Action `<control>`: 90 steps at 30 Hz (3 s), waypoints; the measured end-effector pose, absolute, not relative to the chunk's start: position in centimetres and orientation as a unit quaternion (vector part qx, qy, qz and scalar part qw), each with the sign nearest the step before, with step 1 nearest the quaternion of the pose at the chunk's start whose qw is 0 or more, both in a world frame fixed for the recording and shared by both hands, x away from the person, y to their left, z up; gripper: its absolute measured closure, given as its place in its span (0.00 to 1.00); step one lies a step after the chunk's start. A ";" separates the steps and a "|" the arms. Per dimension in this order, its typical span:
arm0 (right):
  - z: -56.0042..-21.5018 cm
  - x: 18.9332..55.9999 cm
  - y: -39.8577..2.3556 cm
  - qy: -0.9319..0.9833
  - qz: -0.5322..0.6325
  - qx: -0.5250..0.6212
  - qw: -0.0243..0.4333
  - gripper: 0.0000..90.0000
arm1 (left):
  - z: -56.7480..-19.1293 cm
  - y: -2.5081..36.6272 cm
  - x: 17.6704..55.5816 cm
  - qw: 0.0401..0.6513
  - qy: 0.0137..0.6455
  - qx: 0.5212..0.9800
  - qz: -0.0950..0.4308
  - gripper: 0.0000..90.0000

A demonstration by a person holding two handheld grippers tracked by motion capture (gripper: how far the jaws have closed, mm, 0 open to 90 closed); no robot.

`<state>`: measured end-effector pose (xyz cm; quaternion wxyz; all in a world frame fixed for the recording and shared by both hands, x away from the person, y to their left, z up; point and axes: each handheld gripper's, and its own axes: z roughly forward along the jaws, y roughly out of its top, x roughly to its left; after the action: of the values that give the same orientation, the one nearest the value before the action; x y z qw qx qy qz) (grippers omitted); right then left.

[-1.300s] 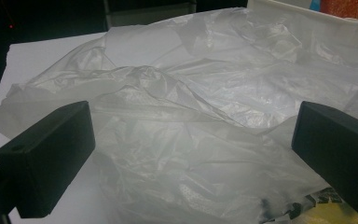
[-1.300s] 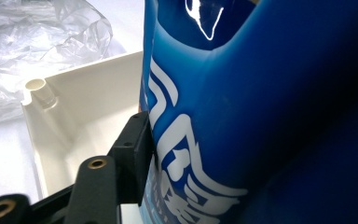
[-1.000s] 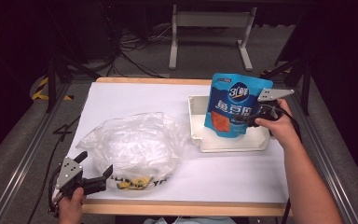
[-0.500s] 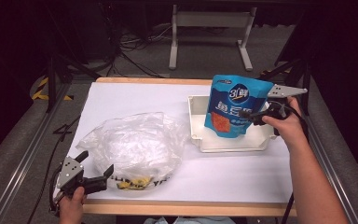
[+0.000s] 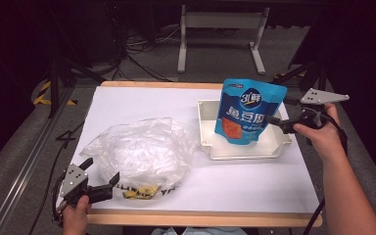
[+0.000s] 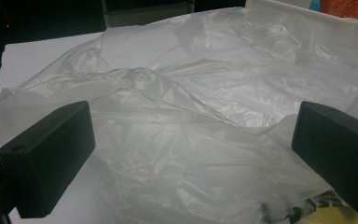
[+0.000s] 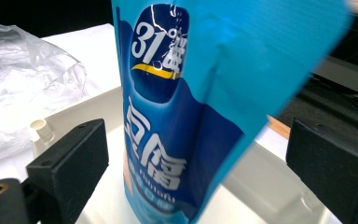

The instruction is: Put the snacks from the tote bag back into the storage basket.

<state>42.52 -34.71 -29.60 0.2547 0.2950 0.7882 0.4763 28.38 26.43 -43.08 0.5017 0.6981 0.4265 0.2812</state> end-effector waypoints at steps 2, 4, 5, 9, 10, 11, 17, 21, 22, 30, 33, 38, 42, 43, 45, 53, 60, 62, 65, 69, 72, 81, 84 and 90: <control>-29.3 41.9 -35.2 0.784 0.479 0.300 0.258 0.07 | -43.1 26.3 28.4 0.502 0.425 0.699 0.280 0.00; -29.1 41.5 -35.4 0.781 0.481 0.304 0.258 0.07 | -43.1 26.3 28.5 0.501 0.425 0.699 0.280 0.00; -28.9 40.8 -35.8 0.778 0.489 0.303 0.255 0.07 | -43.1 26.3 28.5 0.501 0.426 0.700 0.280 0.00; -28.6 39.9 -36.3 0.772 0.494 0.310 0.253 0.07 | -43.1 26.3 28.5 0.501 0.426 0.699 0.280 0.00; -28.5 39.5 -36.5 0.770 0.498 0.311 0.251 0.07 | -43.1 26.3 28.5 0.501 0.426 0.699 0.280 0.00; -28.3 39.1 -36.6 0.767 0.502 0.314 0.248 0.07 | -43.1 26.3 28.5 0.502 0.427 0.698 0.280 0.00; -28.1 37.1 -36.5 0.768 0.496 0.321 0.247 0.08 | -43.0 26.2 28.5 0.500 0.424 0.701 0.281 0.00; -28.3 36.1 -36.0 0.775 0.495 0.316 0.232 0.08 | -43.0 26.1 28.6 0.502 0.421 0.702 0.280 0.00; -28.3 35.9 -35.9 0.776 0.496 0.314 0.230 0.08 | -42.9 26.0 28.6 0.504 0.421 0.700 0.280 0.00; -29.0 33.5 -34.2 0.782 0.495 0.307 0.224 0.08 | -42.6 25.4 28.8 0.509 0.407 0.705 0.280 0.00; -29.4 32.7 -33.6 0.783 0.494 0.304 0.225 0.07 | -42.6 25.3 28.8 0.511 0.404 0.706 0.279 0.00; -30.2 31.6 -32.4 0.791 0.487 0.293 0.228 0.07 | -42.5 25.4 28.8 0.511 0.404 0.705 0.279 0.00; -30.9 30.9 -31.4 0.793 0.484 0.289 0.231 0.07 | -42.5 25.4 28.8 0.511 0.403 0.706 0.279 0.00; -31.1 30.8 -31.2 0.795 0.486 0.283 0.227 0.07 | -42.5 25.4 28.8 0.510 0.403 0.706 0.280 0.00; -31.6 30.7 -30.7 0.800 0.484 0.278 0.219 0.07 | -42.5 25.4 28.8 0.511 0.403 0.706 0.279 0.00; -33.3 30.8 -29.7 0.797 0.495 0.268 0.218 0.08 | -42.5 25.3 28.7 0.513 0.400 0.707 0.279 0.00; -35.3 30.9 -29.0 0.793 0.506 0.270 0.207 0.09 | -42.4 25.4 28.7 0.514 0.395 0.709 0.277 0.00; -35.9 31.0 -28.8 0.795 0.499 0.274 0.211 0.10 | -42.4 25.4 28.7 0.513 0.395 0.710 0.277 0.00; -37.1 31.3 -28.4 0.807 0.474 0.284 0.206 0.10 | -42.4 25.4 28.7 0.516 0.394 0.708 0.277 0.00; -38.7 31.8 -28.0 0.810 0.469 0.290 0.199 0.09 | -42.4 25.4 28.7 0.514 0.394 0.711 0.275 0.00; -39.8 32.2 -27.9 0.810 0.471 0.292 0.192 0.08 | -42.4 25.4 28.8 0.516 0.393 0.710 0.275 0.00; -42.5 33.0 -27.7 0.809 0.459 0.313 0.191 0.06 | -42.5 25.4 28.9 0.514 0.395 0.712 0.269 0.00; -42.8 33.1 -27.8 0.807 0.461 0.317 0.190 0.06 | -42.6 25.4 28.9 0.515 0.394 0.713 0.268 0.00; -43.0 33.1 -28.4 0.799 0.462 0.318 0.214 0.06 | -42.6 25.4 28.9 0.515 0.393 0.714 0.266 0.00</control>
<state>33.13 -28.40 -43.03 0.2140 0.3183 0.7995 0.4623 28.91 25.43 -42.61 0.5149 0.7141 0.3926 0.2662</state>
